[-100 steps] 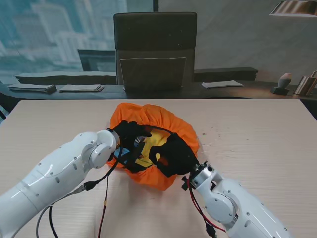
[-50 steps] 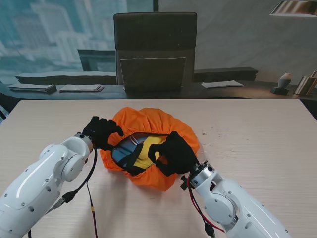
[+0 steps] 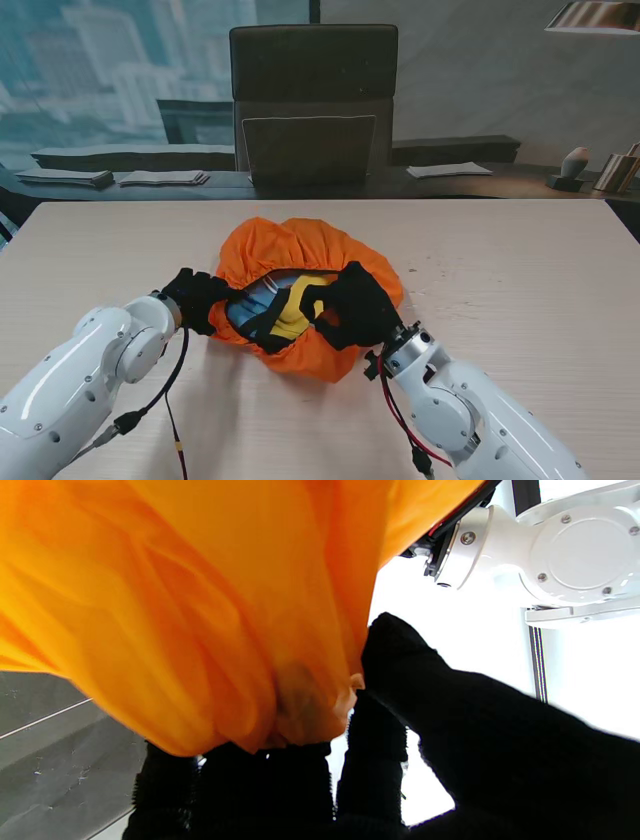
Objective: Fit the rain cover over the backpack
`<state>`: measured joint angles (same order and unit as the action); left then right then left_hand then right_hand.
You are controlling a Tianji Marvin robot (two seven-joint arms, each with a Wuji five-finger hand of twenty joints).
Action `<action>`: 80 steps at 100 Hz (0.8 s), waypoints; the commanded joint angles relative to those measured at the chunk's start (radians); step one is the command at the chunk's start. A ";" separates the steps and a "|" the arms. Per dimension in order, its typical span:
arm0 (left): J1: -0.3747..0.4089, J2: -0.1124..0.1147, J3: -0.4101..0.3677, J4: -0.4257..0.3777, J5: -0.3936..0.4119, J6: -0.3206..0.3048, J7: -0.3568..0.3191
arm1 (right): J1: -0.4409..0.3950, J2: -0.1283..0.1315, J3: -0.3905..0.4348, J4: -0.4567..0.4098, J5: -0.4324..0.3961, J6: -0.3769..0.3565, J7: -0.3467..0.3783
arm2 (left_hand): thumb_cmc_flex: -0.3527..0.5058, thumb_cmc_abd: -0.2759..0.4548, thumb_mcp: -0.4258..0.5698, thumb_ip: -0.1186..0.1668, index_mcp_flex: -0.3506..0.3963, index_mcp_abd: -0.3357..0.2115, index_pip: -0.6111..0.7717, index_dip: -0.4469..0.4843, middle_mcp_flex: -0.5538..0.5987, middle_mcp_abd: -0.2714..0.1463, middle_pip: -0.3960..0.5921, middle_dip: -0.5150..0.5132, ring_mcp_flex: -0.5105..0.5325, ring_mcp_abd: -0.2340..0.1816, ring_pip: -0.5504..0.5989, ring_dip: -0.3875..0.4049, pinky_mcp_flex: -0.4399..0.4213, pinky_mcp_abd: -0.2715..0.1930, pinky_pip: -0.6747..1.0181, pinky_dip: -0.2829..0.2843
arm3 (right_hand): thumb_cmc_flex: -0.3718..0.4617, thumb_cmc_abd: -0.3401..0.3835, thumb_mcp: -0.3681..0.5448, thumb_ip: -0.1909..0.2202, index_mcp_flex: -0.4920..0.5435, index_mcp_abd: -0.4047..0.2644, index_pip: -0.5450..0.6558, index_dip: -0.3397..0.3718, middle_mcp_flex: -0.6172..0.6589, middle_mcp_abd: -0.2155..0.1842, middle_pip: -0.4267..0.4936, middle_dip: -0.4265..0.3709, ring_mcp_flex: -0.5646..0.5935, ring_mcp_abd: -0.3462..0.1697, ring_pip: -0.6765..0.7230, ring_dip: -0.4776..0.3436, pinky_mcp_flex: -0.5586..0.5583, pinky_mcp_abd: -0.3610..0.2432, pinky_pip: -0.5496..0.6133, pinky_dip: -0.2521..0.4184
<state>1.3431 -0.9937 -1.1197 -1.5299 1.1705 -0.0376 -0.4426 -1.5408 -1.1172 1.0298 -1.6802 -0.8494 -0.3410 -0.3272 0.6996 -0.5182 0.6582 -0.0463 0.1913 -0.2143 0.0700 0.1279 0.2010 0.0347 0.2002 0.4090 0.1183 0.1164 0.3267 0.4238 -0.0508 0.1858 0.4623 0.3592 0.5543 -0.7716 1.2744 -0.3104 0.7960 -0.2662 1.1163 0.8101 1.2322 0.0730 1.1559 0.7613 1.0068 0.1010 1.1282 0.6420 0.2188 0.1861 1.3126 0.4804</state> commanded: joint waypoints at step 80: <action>0.040 -0.008 -0.073 0.013 0.176 -0.071 0.306 | 0.012 -0.003 0.038 0.021 -0.019 0.005 -0.002 | 0.031 0.051 -0.131 -0.092 0.517 -0.068 1.010 0.405 0.737 -0.060 0.487 0.258 0.775 0.018 0.500 0.225 0.150 0.048 0.505 0.128 | 0.021 0.007 0.034 -0.014 -0.008 -0.015 0.021 0.006 0.028 0.022 0.050 0.019 0.029 -0.017 0.041 0.014 0.023 0.016 0.030 0.015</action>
<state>1.3627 -0.9997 -1.1622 -1.4781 1.3468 -0.0741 -0.1862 -1.5341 -1.1184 1.0527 -1.6593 -0.8640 -0.3382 -0.3336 0.7751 -0.5415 0.5317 -0.1064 0.6269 -0.3973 0.9087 0.5304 0.8817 -0.0408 0.6564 0.6574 0.8228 0.1187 0.7933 0.6387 0.0741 0.1855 0.9109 0.4497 0.5543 -0.7716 1.2744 -0.3104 0.7960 -0.2661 1.1163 0.8101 1.2322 0.0730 1.1559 0.7613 1.0068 0.1009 1.1391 0.6420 0.2345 0.1862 1.3127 0.4805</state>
